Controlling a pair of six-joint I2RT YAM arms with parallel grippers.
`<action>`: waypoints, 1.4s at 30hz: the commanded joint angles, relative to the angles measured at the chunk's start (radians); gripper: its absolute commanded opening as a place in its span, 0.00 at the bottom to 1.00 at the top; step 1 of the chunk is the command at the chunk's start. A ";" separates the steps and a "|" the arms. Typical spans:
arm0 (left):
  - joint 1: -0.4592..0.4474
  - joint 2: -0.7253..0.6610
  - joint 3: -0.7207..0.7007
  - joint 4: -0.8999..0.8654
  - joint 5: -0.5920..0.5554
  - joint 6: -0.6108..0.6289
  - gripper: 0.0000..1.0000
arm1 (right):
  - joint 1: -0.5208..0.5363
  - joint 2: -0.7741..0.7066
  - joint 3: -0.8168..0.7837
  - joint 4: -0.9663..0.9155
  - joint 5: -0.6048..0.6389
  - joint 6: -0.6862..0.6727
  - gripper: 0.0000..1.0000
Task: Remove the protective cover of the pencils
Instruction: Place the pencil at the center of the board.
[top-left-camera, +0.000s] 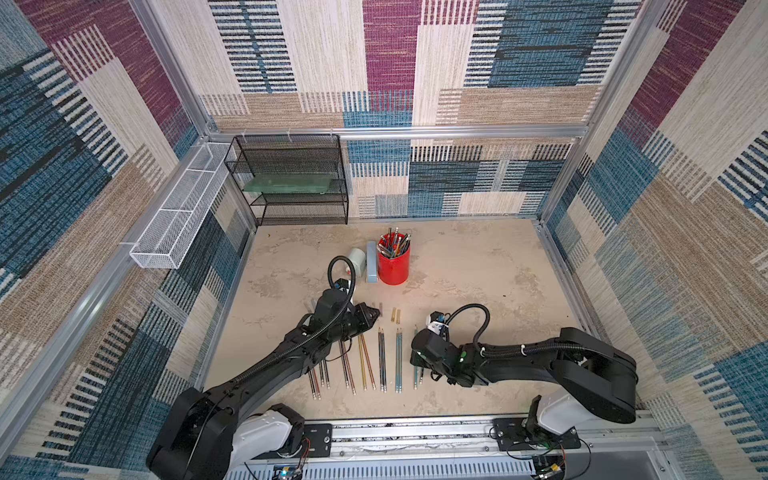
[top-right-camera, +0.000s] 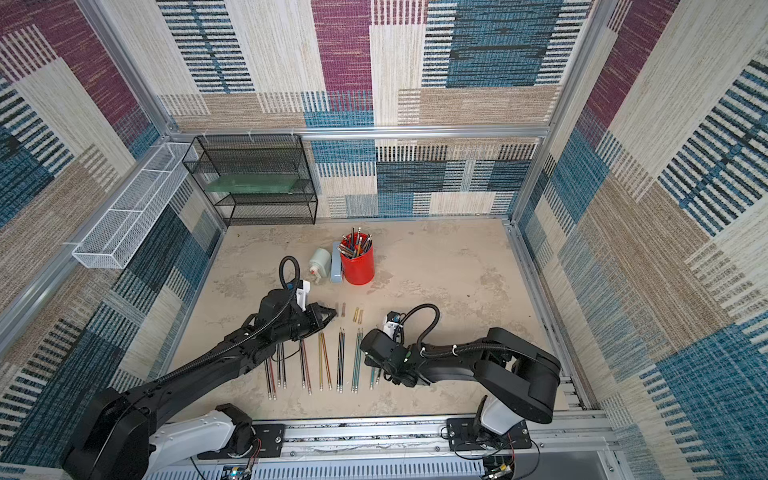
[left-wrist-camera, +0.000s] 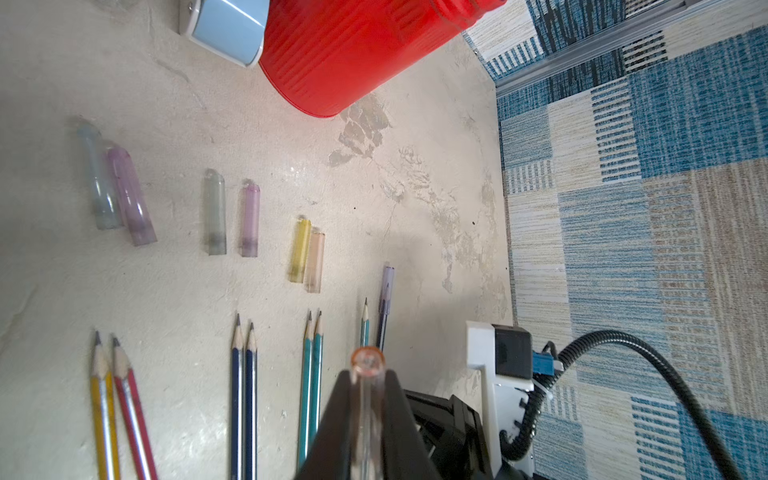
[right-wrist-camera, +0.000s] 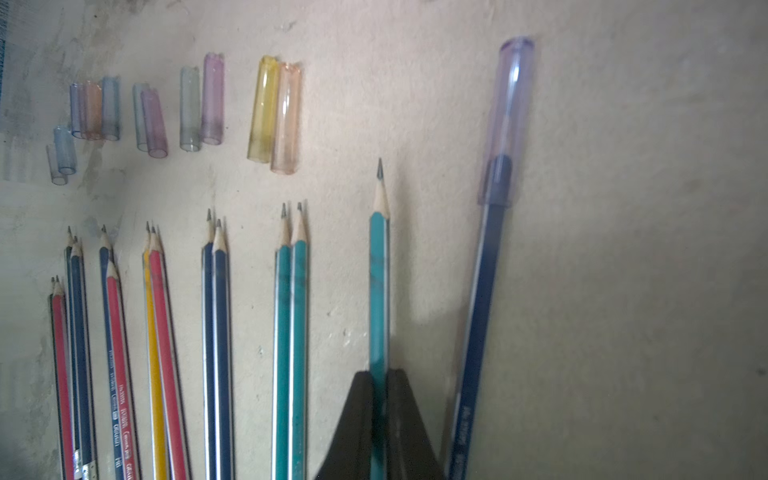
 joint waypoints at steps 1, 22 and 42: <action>0.001 0.001 -0.004 0.016 -0.006 -0.001 0.02 | 0.001 0.008 0.009 -0.022 0.021 0.016 0.04; 0.001 0.002 -0.004 0.023 0.009 0.004 0.01 | 0.002 -0.012 0.043 -0.042 0.030 -0.025 0.26; -0.158 0.328 0.255 -0.018 0.059 0.094 0.00 | -0.054 -0.214 -0.057 -0.116 0.123 0.010 0.37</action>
